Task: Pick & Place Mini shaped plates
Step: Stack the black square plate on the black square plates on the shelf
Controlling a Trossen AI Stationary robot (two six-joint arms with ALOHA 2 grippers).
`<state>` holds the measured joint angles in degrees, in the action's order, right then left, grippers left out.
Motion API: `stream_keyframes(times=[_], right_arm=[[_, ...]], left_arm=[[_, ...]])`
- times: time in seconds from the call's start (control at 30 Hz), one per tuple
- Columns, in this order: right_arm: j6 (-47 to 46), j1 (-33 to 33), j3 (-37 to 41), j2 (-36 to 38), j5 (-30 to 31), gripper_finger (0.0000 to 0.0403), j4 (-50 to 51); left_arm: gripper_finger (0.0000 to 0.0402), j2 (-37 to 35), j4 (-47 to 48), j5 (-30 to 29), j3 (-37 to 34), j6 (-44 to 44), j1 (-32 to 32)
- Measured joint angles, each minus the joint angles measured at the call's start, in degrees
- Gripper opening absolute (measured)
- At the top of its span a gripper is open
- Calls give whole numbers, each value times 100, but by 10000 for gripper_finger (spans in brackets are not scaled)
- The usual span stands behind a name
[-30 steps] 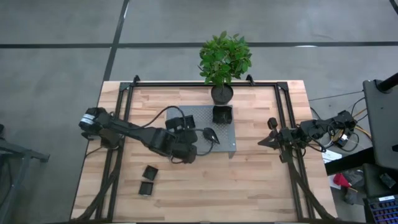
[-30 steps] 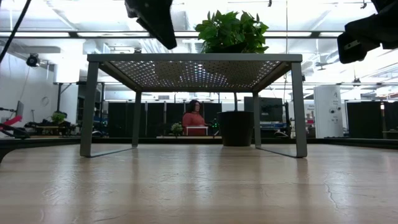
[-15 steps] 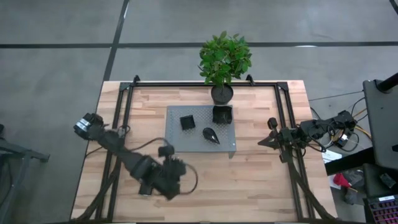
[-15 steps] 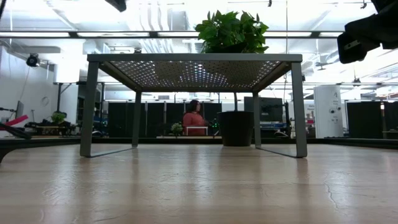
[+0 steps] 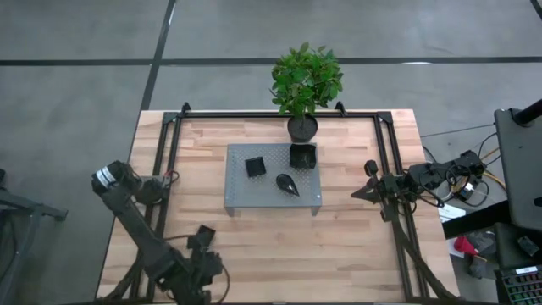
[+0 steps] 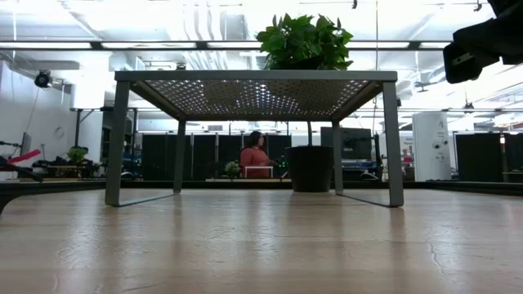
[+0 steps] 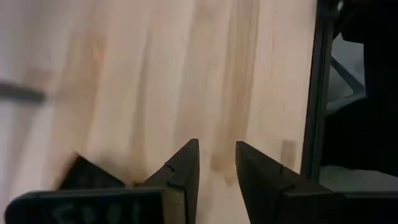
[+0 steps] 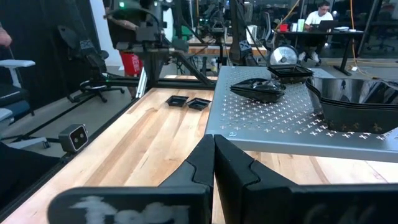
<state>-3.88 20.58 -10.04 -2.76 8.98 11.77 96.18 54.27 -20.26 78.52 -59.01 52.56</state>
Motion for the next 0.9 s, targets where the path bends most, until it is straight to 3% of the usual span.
stream_keyframes(times=[0.13, 0.4, 0.63, 0.9], right_arm=[[0, 0, 0, 0, 2, 8, 0], [-6, 0, 0, 0, 0, 8, -1], [-2, 1, 0, -1, -1, 8, 0], [-17, 1, -1, 0, 2, 8, -1]], left_arm=[[98, 0, -577, 5, -445, -476, 285], [96, 2, -1336, 126, -995, -565, 495], [89, 2, -1340, 781, -1344, -572, 606], [89, 2, -1314, 879, -1624, -615, 607]])
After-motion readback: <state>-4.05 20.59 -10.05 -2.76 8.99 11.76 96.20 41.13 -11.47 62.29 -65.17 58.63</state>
